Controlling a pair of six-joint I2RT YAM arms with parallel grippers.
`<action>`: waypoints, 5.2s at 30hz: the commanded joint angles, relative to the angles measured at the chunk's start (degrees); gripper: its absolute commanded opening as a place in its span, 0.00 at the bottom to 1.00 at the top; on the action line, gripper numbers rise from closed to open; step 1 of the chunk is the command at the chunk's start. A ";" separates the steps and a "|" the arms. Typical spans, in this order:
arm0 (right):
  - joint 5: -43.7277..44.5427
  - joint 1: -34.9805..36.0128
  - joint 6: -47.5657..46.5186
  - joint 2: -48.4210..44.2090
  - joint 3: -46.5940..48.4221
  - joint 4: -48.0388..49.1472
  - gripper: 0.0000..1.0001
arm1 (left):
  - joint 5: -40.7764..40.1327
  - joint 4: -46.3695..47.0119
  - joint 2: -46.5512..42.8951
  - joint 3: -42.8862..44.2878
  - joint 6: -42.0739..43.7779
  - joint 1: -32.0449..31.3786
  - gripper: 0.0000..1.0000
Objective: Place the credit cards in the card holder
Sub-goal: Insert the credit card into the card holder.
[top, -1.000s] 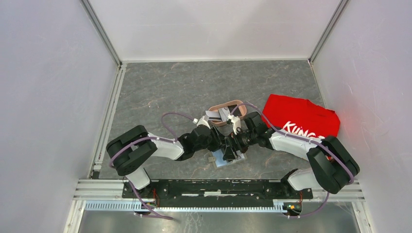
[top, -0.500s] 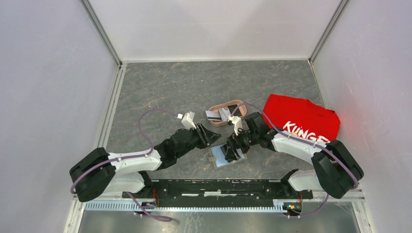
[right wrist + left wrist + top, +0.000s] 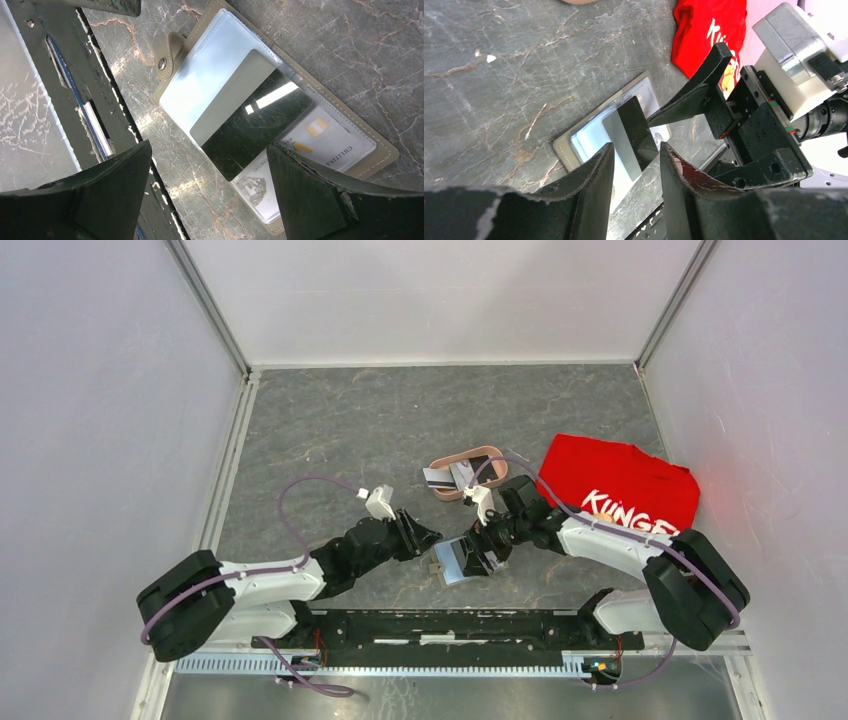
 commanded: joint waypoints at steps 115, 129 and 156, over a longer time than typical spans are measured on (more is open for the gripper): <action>-6.60 -19.32 -39.32 -10.36 0.53 -6.96 0.63 | -14.17 -8.15 3.41 4.31 -12.32 -10.68 0.62; 0.83 -18.14 -31.39 -5.49 -0.81 -1.69 0.45 | -13.15 -7.55 6.17 3.86 -13.89 -10.69 0.64; 4.48 -12.70 -31.50 0.38 -0.90 -2.29 0.36 | -11.27 -2.51 7.03 3.45 -8.78 -10.27 0.62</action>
